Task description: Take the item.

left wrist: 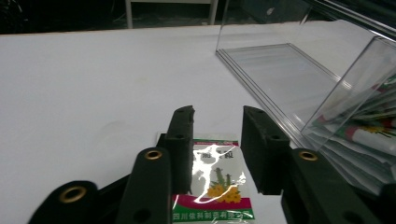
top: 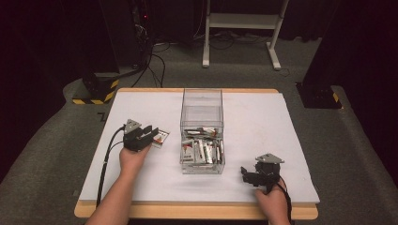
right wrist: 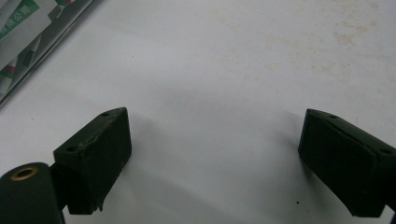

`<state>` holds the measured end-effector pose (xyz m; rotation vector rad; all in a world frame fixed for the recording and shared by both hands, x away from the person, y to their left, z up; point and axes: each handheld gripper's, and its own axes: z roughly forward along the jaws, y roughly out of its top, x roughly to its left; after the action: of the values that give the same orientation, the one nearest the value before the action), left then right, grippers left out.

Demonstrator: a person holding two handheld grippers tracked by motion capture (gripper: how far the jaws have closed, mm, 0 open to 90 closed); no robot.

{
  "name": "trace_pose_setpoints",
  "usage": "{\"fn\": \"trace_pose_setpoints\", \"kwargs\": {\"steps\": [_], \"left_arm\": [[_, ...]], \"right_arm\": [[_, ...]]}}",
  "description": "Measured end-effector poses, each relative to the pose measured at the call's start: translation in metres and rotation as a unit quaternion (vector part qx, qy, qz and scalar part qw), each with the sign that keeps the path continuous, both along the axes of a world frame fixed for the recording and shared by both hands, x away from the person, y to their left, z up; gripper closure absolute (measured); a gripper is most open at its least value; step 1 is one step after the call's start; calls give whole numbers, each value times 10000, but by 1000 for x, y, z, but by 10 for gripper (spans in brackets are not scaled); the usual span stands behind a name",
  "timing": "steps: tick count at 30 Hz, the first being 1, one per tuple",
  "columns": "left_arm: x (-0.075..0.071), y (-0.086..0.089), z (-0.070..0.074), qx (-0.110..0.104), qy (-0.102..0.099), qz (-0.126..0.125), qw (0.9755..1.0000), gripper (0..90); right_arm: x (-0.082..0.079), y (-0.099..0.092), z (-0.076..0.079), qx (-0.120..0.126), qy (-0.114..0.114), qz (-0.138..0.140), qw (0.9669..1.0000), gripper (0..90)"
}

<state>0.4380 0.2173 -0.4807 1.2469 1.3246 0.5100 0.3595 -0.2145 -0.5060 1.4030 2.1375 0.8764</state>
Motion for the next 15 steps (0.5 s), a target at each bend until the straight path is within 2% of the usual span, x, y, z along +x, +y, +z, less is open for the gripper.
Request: {"fn": "trace_pose_setpoints", "kwargs": {"steps": [7,15], "left_arm": [[-7,-3,6,-72,-17,-91,9999,531],[-16,-3,10,-67,13,-154,9999,513]], "right_arm": [[0,0,0,7,7,-6,10000,92],[0,0,0,0,2,1,10000,92]]}}
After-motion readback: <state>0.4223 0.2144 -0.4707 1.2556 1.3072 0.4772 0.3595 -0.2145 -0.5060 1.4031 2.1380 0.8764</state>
